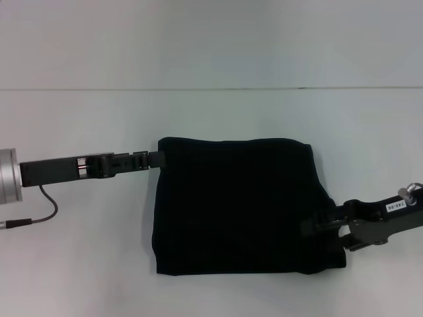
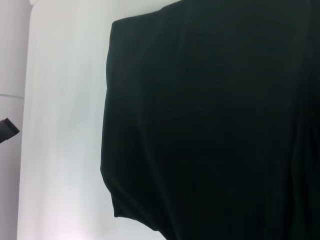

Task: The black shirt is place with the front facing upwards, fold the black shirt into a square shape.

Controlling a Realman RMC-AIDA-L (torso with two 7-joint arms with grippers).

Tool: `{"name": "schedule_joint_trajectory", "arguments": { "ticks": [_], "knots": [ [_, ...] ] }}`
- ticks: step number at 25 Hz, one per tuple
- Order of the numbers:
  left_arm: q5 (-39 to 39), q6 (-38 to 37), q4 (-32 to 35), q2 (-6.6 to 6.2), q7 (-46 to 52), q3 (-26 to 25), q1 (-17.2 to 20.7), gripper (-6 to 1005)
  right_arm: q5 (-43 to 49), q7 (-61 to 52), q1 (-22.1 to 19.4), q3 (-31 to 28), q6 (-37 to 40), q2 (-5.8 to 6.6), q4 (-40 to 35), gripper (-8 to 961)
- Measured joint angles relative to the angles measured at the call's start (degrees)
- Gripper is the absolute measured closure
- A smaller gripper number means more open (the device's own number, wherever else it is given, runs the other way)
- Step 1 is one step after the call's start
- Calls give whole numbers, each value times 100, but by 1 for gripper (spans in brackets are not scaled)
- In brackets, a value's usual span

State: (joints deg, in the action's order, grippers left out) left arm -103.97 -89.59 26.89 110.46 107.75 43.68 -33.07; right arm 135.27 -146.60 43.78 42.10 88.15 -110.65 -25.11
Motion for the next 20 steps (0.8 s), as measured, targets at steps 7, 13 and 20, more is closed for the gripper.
{"name": "schedule_joint_trajectory", "arguments": {
  "ticks": [7, 13, 20],
  "knots": [
    [0, 4, 0, 1, 0, 1, 0, 139, -1, 0, 3, 24, 7, -52, 6, 50],
    [0, 1, 0, 1, 0, 0, 2, 139, 8, -20, -29, 162, 21, -55, 7, 50],
    [0, -25, 0, 1, 0, 0, 2, 139, 1, -13, -40, 158, 29, -87, 7, 51]
  ]
}}
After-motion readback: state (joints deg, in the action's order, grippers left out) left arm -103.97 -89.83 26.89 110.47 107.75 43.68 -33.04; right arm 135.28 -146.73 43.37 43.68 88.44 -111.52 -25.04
